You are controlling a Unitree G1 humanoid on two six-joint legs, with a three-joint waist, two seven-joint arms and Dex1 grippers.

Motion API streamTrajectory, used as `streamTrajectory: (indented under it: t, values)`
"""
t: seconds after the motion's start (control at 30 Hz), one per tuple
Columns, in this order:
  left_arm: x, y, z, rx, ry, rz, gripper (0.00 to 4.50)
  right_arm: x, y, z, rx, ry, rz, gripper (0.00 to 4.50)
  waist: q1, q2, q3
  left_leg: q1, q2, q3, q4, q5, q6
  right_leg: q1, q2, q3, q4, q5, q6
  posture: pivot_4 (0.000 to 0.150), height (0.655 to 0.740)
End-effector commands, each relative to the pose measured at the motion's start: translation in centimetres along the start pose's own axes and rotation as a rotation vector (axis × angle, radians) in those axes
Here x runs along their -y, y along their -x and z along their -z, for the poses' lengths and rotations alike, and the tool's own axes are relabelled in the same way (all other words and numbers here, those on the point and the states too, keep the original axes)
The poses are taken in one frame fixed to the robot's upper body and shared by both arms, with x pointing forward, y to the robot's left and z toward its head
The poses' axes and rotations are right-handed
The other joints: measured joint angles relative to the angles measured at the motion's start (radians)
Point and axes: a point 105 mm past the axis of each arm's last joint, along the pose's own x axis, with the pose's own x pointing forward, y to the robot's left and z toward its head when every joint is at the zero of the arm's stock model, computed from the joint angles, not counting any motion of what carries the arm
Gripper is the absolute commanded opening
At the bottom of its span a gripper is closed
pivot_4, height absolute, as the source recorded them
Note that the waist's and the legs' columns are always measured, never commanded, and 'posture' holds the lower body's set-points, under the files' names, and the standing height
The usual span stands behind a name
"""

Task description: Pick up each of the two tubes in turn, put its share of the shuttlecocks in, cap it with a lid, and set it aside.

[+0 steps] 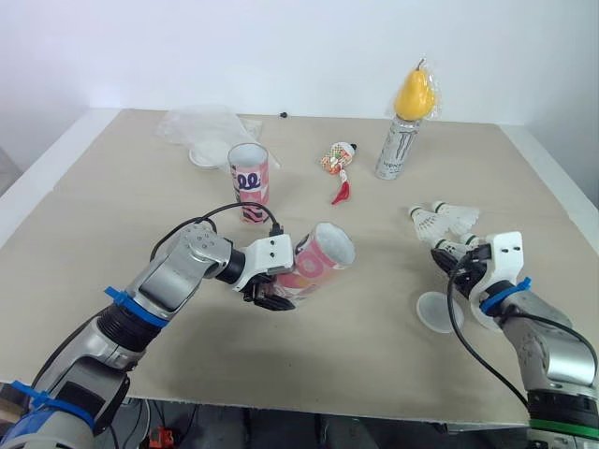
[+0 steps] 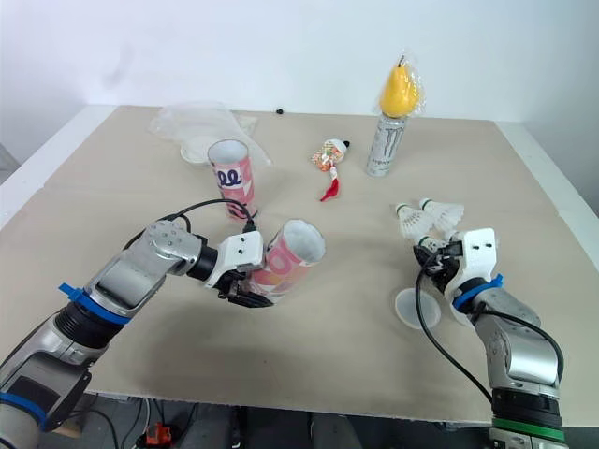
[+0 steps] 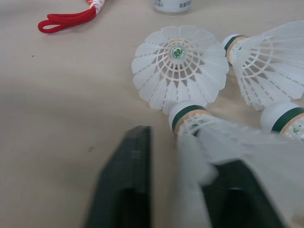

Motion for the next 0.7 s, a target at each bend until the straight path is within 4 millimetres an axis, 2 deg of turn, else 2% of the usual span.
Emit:
streamTrajectory:
  t: [0.03,0.27,0.37,0.43,0.53,0.63,0.7]
  values:
    - [0.0,-0.1,0.5,-0.018,0.004,-0.006,3.04,0.5,0.1,-1.1,0.029,0.021,0.019,0.13,0.000,0.000,0.000,0.000,0.000,0.000,0.000,0.000,0.000,0.000,0.000,0.000,0.000,0.000,0.000,0.150,0.7400]
    - [-0.2,0.0,0.8,-0.027,0.005,-0.013,3.04,0.0,0.4,-1.3,0.033,0.036,0.006,0.13,0.000,0.000,0.000,0.000,0.000,0.000,0.000,0.000,0.000,0.000,0.000,0.000,0.000,0.000,0.000,0.150,0.7400]
    - [-0.3,0.1,0.8,-0.026,0.007,-0.015,3.04,-0.8,1.2,-2.3,0.042,0.085,-0.022,0.13,0.000,0.000,0.000,0.000,0.000,0.000,0.000,0.000,0.000,0.000,0.000,0.000,0.000,0.000,0.000,0.150,0.7400]
    - [-0.3,0.1,0.8,-0.025,0.008,-0.014,3.04,-1.5,1.9,-3.6,0.047,0.184,-0.069,0.13,0.000,0.001,0.000,0.000,0.000,0.000,0.000,0.000,0.000,0.000,0.000,0.000,0.000,0.000,0.000,0.150,0.7400]
    - [-0.3,0.0,0.8,-0.020,0.007,-0.007,3.04,-2.6,3.0,-7.6,0.120,0.256,-0.136,0.13,0.000,0.001,0.000,0.000,0.000,0.000,0.000,0.000,0.000,0.000,0.000,0.000,0.000,0.000,0.000,0.150,0.7400]
    - [-0.5,-0.1,0.3,0.001,0.006,0.005,3.04,-5.2,4.6,-12.9,0.211,0.484,-0.314,0.13,0.000,0.003,0.002,0.000,0.000,0.000,0.002,0.000,0.000,0.000,0.000,0.000,0.000,-0.001,-0.003,0.150,0.7400]
    - [-0.7,-0.3,0.2,0.006,0.004,0.010,3.04,-7.4,5.5,-15.6,0.264,0.635,-0.436,0.13,0.000,0.004,0.002,0.000,0.000,0.002,0.003,0.001,0.002,0.000,-0.002,0.001,0.000,0.001,-0.003,0.150,0.7400]
